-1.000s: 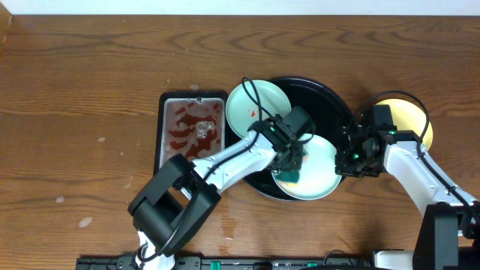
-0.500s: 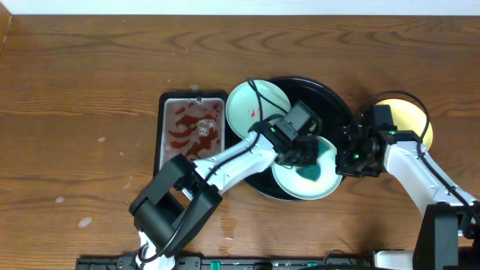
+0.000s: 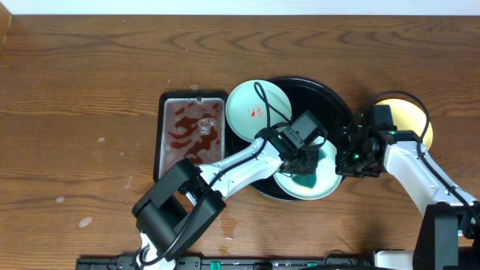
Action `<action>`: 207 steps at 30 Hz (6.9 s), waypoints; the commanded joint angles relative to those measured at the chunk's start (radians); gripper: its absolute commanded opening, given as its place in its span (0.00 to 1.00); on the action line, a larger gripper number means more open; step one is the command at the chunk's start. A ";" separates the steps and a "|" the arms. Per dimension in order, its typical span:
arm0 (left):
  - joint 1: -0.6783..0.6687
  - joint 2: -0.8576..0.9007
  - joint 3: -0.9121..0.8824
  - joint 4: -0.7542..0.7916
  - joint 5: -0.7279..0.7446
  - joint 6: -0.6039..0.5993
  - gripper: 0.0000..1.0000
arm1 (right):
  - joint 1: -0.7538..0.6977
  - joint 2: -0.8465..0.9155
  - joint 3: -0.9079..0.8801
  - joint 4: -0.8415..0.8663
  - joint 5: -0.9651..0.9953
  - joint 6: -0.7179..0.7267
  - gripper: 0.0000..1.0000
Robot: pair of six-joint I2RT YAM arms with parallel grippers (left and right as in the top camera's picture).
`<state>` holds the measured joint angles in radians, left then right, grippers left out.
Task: Clean dirty plates on tray and stack at the side
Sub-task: 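Scrub the pale green plate with the sponge while right gripper holds it, then return the sponge with the left gripper to the soapy tray, then lift the pale green plate with the right gripper and move it right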
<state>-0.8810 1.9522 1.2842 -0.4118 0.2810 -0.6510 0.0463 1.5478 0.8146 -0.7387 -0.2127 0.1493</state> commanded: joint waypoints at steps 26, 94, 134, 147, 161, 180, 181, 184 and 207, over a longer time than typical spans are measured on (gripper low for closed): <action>0.023 -0.056 0.007 0.089 0.124 0.045 0.07 | 0.008 0.010 -0.012 -0.006 0.029 0.003 0.01; 0.080 0.066 0.029 0.009 -0.099 0.141 0.07 | 0.008 0.010 -0.012 -0.017 0.028 0.003 0.01; 0.525 -0.409 0.029 -0.470 -0.226 0.291 0.08 | 0.008 0.010 -0.062 0.006 -0.009 0.004 0.01; 0.693 -0.403 -0.048 -0.466 -0.226 0.337 0.08 | 0.007 -0.003 -0.032 0.026 -0.024 0.002 0.01; 0.711 -0.403 -0.167 -0.386 -0.272 0.396 0.07 | 0.007 -0.200 0.114 -0.013 0.193 -0.027 0.01; 0.712 -0.382 -0.241 -0.275 -0.274 0.396 0.08 | 0.031 -0.352 0.173 0.044 0.580 -0.152 0.01; 0.712 -0.375 -0.241 -0.270 -0.274 0.396 0.08 | 0.045 -0.352 0.173 0.052 0.587 -0.170 0.01; 0.712 -0.345 -0.241 -0.260 -0.274 0.396 0.07 | 0.108 -0.351 0.173 0.077 0.647 -0.223 0.01; 0.713 -0.194 -0.241 -0.225 -0.274 0.396 0.07 | 0.533 -0.351 0.173 0.326 1.028 -0.646 0.01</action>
<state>-0.1738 1.7443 1.0531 -0.6384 0.0208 -0.2642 0.5499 1.2049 0.9665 -0.4255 0.7277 -0.4095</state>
